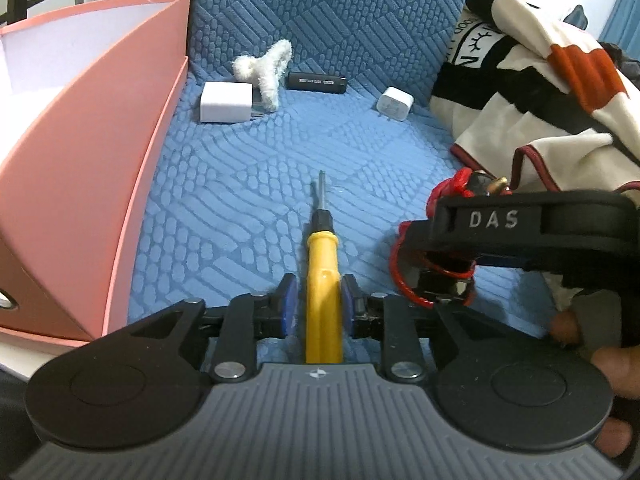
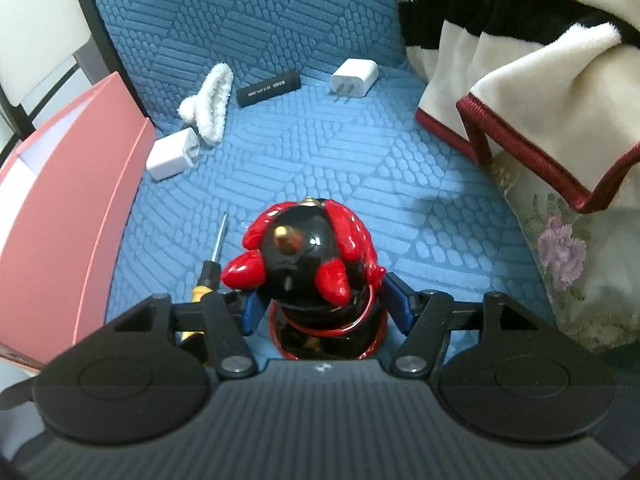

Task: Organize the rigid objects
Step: 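Lift the screwdriver with the left gripper while the right lifts the toy, then carry the screwdriver and toy over the pink box with both grippers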

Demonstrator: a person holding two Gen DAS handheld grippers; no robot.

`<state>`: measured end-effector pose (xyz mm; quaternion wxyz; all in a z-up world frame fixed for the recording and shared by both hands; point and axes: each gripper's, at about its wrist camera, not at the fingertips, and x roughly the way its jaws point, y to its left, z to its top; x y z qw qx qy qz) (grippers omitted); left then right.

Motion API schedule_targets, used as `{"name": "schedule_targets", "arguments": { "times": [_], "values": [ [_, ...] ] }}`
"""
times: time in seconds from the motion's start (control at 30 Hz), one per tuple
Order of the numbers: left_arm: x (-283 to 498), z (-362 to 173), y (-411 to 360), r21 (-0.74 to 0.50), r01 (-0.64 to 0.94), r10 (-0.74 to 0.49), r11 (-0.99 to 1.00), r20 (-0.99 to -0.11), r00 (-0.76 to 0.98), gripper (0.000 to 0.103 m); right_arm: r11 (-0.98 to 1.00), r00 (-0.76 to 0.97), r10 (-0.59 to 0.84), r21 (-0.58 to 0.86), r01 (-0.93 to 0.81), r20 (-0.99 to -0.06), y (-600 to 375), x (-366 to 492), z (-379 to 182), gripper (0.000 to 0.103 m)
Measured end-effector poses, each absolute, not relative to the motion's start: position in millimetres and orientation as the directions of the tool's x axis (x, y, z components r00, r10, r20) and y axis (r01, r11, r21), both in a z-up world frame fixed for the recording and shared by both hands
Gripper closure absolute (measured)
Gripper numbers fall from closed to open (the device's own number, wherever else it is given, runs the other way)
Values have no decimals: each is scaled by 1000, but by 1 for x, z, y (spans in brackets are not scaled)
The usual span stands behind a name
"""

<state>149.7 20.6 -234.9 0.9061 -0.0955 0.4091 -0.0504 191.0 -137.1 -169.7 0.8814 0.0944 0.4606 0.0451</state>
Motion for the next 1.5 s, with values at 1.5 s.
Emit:
{"name": "schedule_targets", "arguments": {
  "times": [1.5],
  "values": [
    [167,-198,35,-214,5,-157,977,-701,696,81,985,648,150,166,-36,-747,-139,196,-144,45]
  ]
}}
